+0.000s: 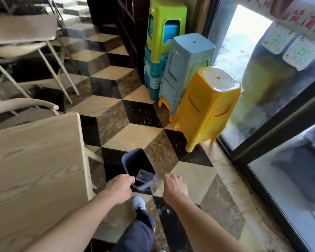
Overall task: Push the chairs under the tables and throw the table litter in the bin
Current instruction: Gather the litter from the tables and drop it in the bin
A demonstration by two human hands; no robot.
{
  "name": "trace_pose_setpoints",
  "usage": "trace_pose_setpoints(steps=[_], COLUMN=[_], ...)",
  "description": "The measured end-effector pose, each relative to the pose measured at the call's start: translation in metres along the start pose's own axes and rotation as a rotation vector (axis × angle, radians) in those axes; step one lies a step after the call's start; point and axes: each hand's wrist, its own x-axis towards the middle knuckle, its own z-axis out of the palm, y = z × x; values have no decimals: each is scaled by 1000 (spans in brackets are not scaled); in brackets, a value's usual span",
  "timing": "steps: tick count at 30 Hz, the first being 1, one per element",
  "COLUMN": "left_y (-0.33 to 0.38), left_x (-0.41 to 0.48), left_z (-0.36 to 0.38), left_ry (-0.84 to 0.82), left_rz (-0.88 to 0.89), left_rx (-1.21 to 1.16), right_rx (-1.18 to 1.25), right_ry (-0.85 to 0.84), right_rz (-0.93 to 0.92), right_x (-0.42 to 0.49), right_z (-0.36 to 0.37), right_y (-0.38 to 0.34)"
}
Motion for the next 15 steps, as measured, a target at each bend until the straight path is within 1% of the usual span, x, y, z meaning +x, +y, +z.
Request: trace_pose_setpoints(steps=[3, 6, 10, 15], left_y=[-28, -46, -59, -79], left_x=[32, 68, 115, 162], left_z=[-9, -23, -46, -63], left_ry=[0, 6, -8, -55], left_rz=[-97, -154, -145, -149], left_rx=[-43, -106, -167, -166], right_rx=[-58, -65, -106, -91], right_ry=[-22, -56, -125, -183], right_rz=[-37, -36, -3, 1], right_x=[35, 70, 116, 173], right_z=[-18, -34, -54, -65], right_y=[-10, -17, -26, -48])
